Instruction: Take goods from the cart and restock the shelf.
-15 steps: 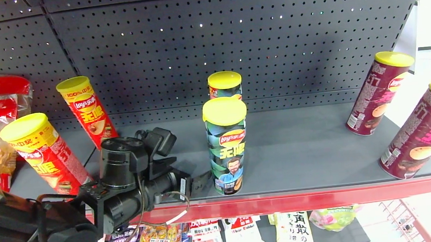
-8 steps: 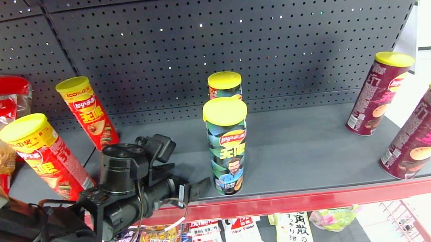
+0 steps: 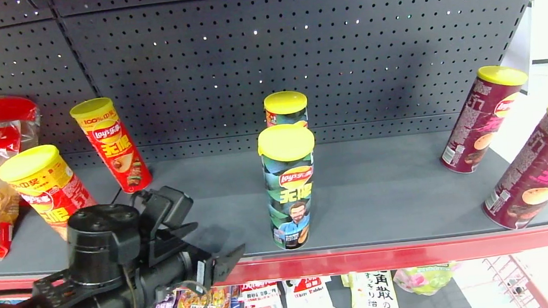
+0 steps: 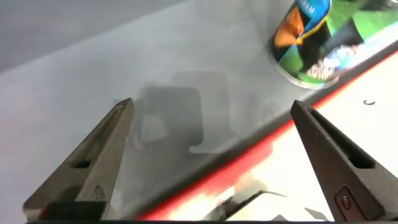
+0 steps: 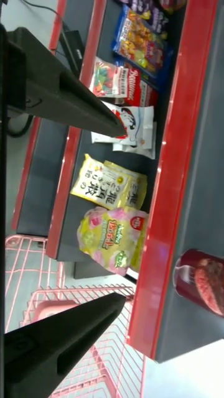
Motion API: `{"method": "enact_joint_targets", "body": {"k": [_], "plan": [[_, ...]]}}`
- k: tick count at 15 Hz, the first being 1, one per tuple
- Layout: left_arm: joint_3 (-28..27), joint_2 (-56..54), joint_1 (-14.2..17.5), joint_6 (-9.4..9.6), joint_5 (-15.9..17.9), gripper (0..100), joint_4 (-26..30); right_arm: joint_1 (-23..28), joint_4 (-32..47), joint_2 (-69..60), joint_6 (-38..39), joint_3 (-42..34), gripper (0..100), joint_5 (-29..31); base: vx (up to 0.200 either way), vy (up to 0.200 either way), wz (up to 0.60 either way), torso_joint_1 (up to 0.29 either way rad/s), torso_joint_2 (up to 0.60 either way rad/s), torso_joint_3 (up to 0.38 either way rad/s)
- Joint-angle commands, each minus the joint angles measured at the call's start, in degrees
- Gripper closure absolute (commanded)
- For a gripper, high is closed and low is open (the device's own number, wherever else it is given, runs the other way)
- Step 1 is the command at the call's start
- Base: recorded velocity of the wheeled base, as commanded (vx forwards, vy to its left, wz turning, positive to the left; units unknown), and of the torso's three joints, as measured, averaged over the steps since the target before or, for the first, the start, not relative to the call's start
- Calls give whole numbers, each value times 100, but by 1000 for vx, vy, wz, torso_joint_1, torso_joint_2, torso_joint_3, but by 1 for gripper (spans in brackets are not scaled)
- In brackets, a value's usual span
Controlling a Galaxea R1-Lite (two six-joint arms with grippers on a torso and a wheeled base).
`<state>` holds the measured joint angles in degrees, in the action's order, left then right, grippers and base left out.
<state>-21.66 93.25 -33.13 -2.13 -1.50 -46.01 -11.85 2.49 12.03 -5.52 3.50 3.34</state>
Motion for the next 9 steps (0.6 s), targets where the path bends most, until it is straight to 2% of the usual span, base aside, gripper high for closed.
{"method": "enact_joint_targets", "body": {"k": [1, 2, 4, 5, 6, 7, 8, 9], "plan": [[189, -1344, 18, 46, -377, 0, 839, -2, -3, 10, -1, -60, 0, 0, 0, 0, 0, 0, 0, 0], [268, -2232, 132, 55, -588, 0, 1735, -2, -3, 27, -1, -60, 0, 9, 0, 0, 0, 0, 0, 0], [215, -3761, 149, 90, -834, 0, 3520, -2, -3, 10, -1, -60, 0, 18, 0, 0, 0, 0, 0, 0], [189, -4051, 149, 99, -896, 0, 3871, 7, -11, -17, -1, -69, 0, 18, 0, 0, 0, 0, 0, 0], [-22, -5132, 149, 90, -1124, 0, 5260, -10, -11, -254, 7, -69, 0, 0, 0, 0, 0, 0, 0, 0], [-101, -5580, 158, 90, -1265, 0, 5770, -10, -11, -377, 16, -69, 0, 0, 0, 0, 0, 0, 0, 0], [-242, -6407, 211, 90, -1573, 0, 6508, -2, -47, -641, -10, -77, 0, 35, 0, 0, 0, 0, 0, 0], [-312, -6978, 369, 81, -1687, 0, 6895, -2, -55, -641, 7, -95, 0, 79, 0, 0, 0, 0, 0, 0]]}}
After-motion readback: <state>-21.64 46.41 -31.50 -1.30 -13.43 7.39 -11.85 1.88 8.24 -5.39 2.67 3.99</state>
